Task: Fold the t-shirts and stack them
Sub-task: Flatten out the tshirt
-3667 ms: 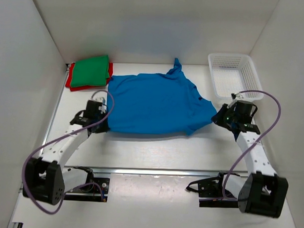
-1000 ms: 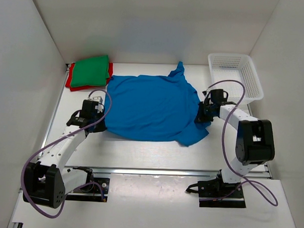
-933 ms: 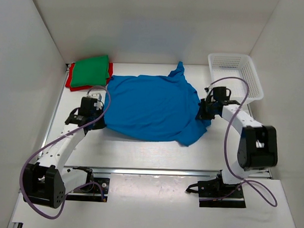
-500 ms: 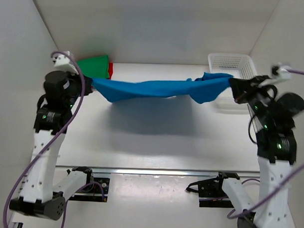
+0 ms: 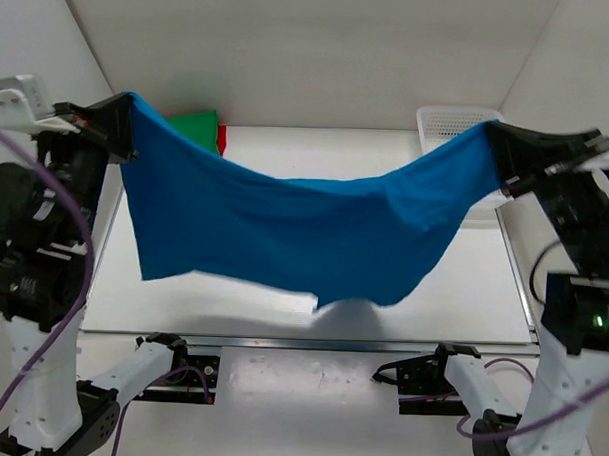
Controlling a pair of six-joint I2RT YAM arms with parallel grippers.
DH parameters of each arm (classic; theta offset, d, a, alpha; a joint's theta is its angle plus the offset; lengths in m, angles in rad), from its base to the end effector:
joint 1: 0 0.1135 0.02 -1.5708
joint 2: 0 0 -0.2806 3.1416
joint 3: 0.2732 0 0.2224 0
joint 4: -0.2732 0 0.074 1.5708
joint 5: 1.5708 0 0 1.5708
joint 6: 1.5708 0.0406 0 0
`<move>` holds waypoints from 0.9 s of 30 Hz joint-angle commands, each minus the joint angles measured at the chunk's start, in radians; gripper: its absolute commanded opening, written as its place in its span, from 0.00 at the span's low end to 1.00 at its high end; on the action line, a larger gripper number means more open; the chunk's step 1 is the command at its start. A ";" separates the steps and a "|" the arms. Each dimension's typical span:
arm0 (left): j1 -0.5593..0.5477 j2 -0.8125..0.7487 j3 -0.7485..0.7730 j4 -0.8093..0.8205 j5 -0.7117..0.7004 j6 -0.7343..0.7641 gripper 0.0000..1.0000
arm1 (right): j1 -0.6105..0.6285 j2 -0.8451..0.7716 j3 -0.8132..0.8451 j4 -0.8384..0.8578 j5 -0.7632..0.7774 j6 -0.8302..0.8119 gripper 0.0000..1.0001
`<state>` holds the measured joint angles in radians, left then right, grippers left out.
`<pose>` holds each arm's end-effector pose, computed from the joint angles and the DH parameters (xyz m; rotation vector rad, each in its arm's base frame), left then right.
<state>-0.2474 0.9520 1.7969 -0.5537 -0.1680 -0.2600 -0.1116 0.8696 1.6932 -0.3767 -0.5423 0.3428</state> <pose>0.0635 -0.0090 0.5748 -0.1532 1.2816 -0.3280 0.0407 0.0165 0.5728 -0.2262 1.1853 0.5070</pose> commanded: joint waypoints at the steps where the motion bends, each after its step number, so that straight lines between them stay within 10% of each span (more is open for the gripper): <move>1: 0.049 0.103 -0.132 -0.011 0.039 0.016 0.00 | 0.000 0.155 -0.084 0.047 -0.076 0.035 0.00; 12: 0.132 0.275 -0.608 0.265 0.180 -0.015 0.00 | 0.164 0.518 -0.187 0.124 0.031 -0.090 0.00; 21: 0.155 0.513 -0.027 0.095 0.245 -0.008 0.00 | 0.155 0.669 0.431 -0.051 0.096 -0.140 0.00; 27: 0.154 0.434 0.038 0.061 0.240 0.007 0.00 | 0.040 0.646 0.421 -0.061 0.004 -0.097 0.01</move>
<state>-0.0963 1.4670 1.8690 -0.4610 0.0460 -0.2680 -0.0223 1.5265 2.1593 -0.4461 -0.4881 0.2302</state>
